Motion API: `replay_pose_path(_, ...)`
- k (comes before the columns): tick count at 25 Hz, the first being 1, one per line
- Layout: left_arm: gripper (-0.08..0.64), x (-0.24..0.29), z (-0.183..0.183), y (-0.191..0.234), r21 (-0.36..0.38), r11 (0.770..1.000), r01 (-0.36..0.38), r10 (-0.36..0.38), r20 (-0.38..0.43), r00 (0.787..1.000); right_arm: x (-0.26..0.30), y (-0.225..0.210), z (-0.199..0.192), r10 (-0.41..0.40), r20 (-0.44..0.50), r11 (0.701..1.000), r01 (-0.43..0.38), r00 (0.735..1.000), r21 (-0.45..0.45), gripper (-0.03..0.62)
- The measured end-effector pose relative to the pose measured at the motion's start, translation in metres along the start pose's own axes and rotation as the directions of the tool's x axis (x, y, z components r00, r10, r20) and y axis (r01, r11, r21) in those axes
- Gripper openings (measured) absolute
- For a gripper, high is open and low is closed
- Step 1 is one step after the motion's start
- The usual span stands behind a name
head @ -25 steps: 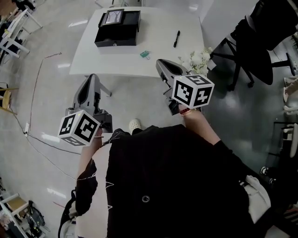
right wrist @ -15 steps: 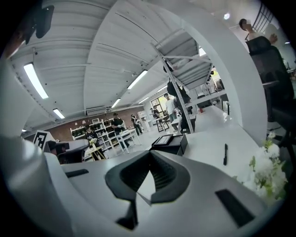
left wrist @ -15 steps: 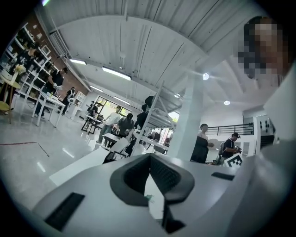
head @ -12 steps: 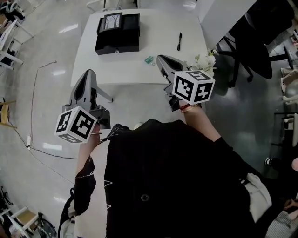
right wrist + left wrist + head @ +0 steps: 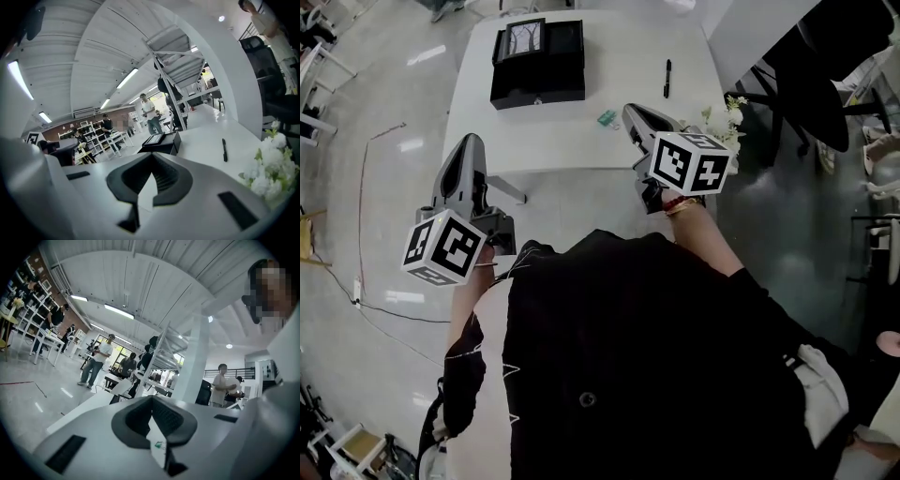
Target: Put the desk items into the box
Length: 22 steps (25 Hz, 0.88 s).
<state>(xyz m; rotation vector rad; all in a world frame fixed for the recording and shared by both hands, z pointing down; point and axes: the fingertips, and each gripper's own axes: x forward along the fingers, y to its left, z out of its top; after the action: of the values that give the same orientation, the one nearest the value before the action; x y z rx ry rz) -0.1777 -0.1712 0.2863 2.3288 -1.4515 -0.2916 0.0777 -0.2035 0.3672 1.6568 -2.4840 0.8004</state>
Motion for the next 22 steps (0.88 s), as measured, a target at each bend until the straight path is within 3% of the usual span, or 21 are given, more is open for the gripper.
replay_pose_path(5,0.011,0.009,-0.003,0.015,-0.013,1.000,0.000,0.000,-0.003,1.000,0.017,-0.019,-0.018,-0.035,-0.026,0.997,0.037,0.999,0.061,0.005)
replay_pose_path(13,0.011,0.018,-0.015,0.022,-0.047,0.998,-0.031,0.029,-0.025,0.999,0.036,-0.039,-0.055,-0.004,-0.127,0.964,0.037,0.992,0.265,0.006)
replay_pose_path(15,0.011,0.020,-0.015,0.024,-0.050,0.998,-0.047,0.046,-0.023,0.999,0.044,-0.044,-0.065,0.009,-0.167,0.960,0.038,0.986,0.277,0.088)
replay_pose_path(16,0.011,0.020,-0.015,0.026,-0.052,0.997,-0.059,0.058,-0.023,0.998,0.049,-0.047,-0.071,0.014,-0.189,0.958,0.041,0.982,0.283,0.100)
replay_pose_path(22,0.011,0.025,-0.009,0.034,-0.057,0.990,-0.130,0.129,-0.018,0.992,0.073,-0.072,-0.087,0.030,-0.273,0.917,0.082,0.962,0.390,0.097)
